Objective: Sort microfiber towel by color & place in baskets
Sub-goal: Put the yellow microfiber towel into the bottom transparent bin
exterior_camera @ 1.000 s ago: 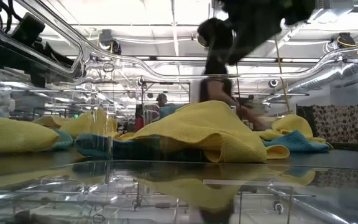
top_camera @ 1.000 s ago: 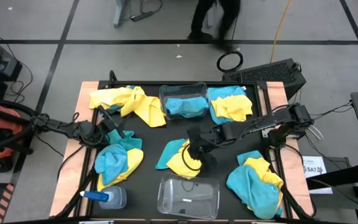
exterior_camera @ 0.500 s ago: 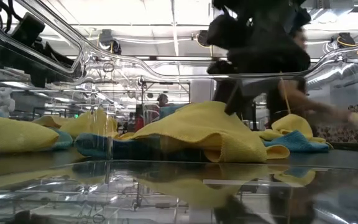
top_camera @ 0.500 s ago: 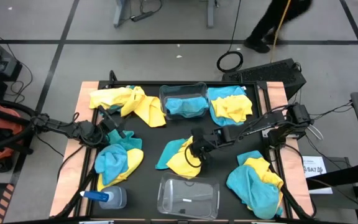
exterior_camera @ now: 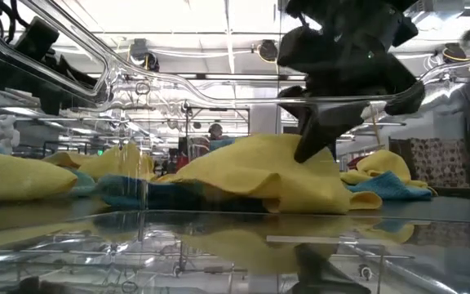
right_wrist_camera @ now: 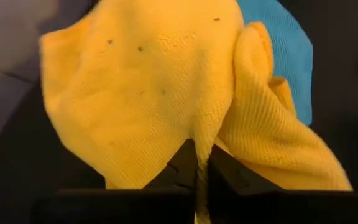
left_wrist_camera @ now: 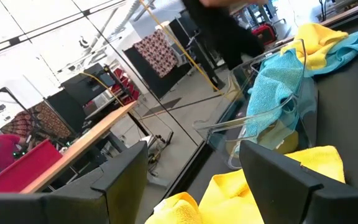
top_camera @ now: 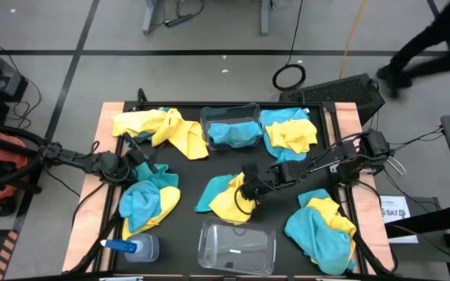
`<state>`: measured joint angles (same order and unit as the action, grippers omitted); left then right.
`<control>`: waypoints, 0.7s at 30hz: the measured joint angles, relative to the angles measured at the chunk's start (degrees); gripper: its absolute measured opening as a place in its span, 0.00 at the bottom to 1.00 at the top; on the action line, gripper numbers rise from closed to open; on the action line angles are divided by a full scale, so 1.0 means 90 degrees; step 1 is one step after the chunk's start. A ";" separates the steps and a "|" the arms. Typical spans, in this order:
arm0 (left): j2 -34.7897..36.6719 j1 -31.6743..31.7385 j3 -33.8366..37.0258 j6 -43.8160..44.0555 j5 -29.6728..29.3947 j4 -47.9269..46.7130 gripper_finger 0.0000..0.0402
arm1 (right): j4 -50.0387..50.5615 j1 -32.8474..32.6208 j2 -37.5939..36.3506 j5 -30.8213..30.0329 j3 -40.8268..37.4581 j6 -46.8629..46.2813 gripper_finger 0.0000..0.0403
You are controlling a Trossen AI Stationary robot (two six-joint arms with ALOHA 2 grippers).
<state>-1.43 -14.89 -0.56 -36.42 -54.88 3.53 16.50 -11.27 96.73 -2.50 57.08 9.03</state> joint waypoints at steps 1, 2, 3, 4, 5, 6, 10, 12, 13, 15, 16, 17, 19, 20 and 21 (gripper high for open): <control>0.0000 -0.0001 -0.0001 0.0000 0.0001 0.0000 0.65 | 0.0034 -0.0052 0.0000 -0.0067 0.0063 0.0004 0.02; 0.0000 0.0001 -0.0001 0.0000 -0.0001 0.0000 0.65 | 0.0075 -0.0107 0.0000 -0.0091 0.0144 0.0029 0.01; 0.0000 0.0001 -0.0002 0.0000 0.0000 0.0000 0.65 | 0.0154 -0.0166 -0.0029 -0.0154 0.0250 0.0056 0.01; 0.0000 0.0002 0.0000 0.0000 0.0001 0.0000 0.65 | 0.0251 -0.0238 -0.0067 -0.0270 0.0359 0.0078 0.01; 0.0000 0.0002 0.0000 0.0000 -0.0002 0.0000 0.65 | 0.0370 -0.0317 -0.0089 -0.0402 0.0523 0.0111 0.01; 0.0000 0.0002 0.0000 0.0000 -0.0002 0.0000 0.65 | 0.0504 -0.0388 -0.0121 -0.0476 0.0728 0.0176 0.01; -0.0002 0.0000 0.0000 0.0000 0.0001 0.0000 0.65 | 0.1162 -0.0709 -0.0253 -0.0802 0.1525 0.0428 0.00; -0.0002 0.0001 -0.0002 0.0000 0.0001 0.0010 0.65 | 0.1469 -0.0874 -0.0294 -0.0956 0.1933 0.0561 0.00; -0.0002 0.0001 -0.0001 0.0000 0.0003 -0.0005 0.65 | 0.1615 -0.0962 -0.0308 -0.1041 0.2154 0.0632 0.00; -0.0003 -0.0001 0.0000 0.0000 0.0017 0.0027 0.65 | 0.1837 -0.1142 -0.0321 -0.1179 0.2579 0.0783 0.00; -0.0010 -0.0001 -0.0002 0.0000 0.0015 0.0022 0.65 | 0.1931 -0.1238 -0.0325 -0.1253 0.2762 0.0862 0.00; -0.0016 -0.0001 0.0000 0.0000 0.0018 -0.0004 0.65 | 0.1983 -0.1315 -0.0328 -0.1263 0.2934 0.0959 0.00; -0.0017 0.0001 0.0000 0.0000 0.0022 0.0020 0.65 | 0.1980 -0.1481 -0.0328 -0.1251 0.3252 0.1160 0.00; -0.0017 -0.0001 0.0000 0.0000 0.0025 0.0008 0.65 | 0.2015 -0.1565 -0.0328 -0.1249 0.3399 0.1255 0.00; -0.0017 -0.0001 0.0000 0.0000 0.0032 -0.0001 0.65 | 0.2035 -0.1650 -0.0328 -0.1238 0.3539 0.1348 0.00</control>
<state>-1.58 -14.90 -0.56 -36.42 -54.59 3.52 34.81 -26.12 93.78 -13.64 88.93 21.16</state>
